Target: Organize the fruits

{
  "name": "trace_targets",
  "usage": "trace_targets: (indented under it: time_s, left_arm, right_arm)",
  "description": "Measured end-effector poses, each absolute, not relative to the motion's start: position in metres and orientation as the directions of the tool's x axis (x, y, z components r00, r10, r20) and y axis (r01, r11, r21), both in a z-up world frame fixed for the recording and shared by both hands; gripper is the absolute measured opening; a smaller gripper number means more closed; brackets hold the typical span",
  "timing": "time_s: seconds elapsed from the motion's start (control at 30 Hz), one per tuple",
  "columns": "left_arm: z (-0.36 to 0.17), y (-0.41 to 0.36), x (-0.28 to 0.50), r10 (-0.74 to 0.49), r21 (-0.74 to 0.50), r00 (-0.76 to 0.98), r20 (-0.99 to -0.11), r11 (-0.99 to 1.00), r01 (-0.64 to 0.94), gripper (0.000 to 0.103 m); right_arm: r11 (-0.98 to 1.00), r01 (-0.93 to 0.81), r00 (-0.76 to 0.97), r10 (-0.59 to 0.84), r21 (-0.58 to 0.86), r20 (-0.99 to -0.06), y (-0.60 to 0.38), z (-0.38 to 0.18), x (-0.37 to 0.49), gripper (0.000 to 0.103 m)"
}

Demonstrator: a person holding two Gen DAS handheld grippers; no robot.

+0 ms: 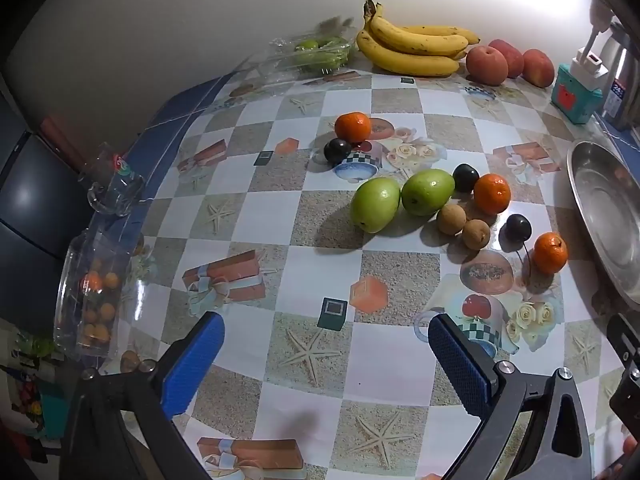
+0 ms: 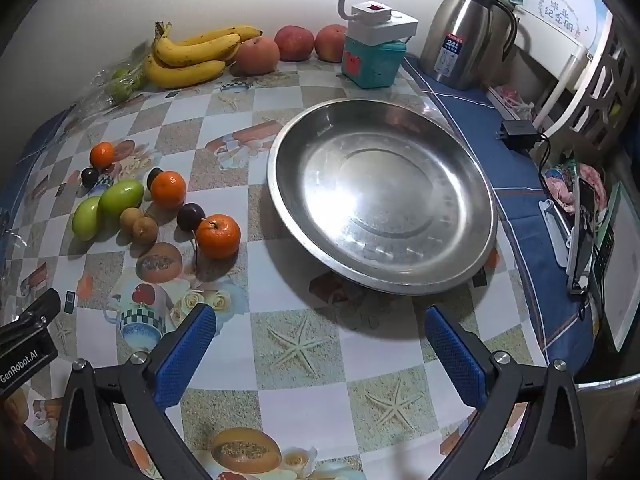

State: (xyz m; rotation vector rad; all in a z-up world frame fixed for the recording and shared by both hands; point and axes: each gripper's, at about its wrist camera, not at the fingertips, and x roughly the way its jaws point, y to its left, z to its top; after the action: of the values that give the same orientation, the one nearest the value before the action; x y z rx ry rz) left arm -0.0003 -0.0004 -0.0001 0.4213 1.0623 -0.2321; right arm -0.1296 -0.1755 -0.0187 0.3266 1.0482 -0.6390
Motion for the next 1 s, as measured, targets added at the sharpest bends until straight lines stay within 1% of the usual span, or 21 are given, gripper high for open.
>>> trace_targets:
  time_s: [0.1,0.2,0.3,0.37,1.0]
  left_arm:
    - [-0.002,-0.009,-0.003,0.026,0.233,0.479,-0.878,0.896,0.378,0.103]
    - [-0.003,-0.013,-0.005,0.02,0.231,0.481,-0.876,0.894,0.384,0.103]
    - [-0.003,-0.016,-0.007,0.019,0.232,0.486,-0.874,0.894,0.383,0.103]
    - [0.0,-0.006,-0.003,-0.002,0.215,0.474,-0.881,0.889,0.404,0.103]
    - [0.002,-0.006,-0.003,-0.004,0.214,0.472,-0.882,0.888,0.408,0.103]
  right_arm:
    - [0.777,0.628,0.353,-0.322,-0.033,-0.879,-0.177,-0.017,-0.131,0.103]
    - [0.778,0.626,0.348,-0.347,-0.06,-0.871,-0.173,-0.015,-0.129,0.103]
    - [0.786,0.617,0.362,-0.332,-0.043,-0.871,-0.173,-0.016,-0.134,0.103]
    - [0.788,0.614,0.366,-0.332,-0.042,-0.87,-0.171,-0.016,-0.134,0.103]
    - [0.789,0.613,0.368,-0.333,-0.043,-0.868,-0.169,-0.014,-0.134,0.103]
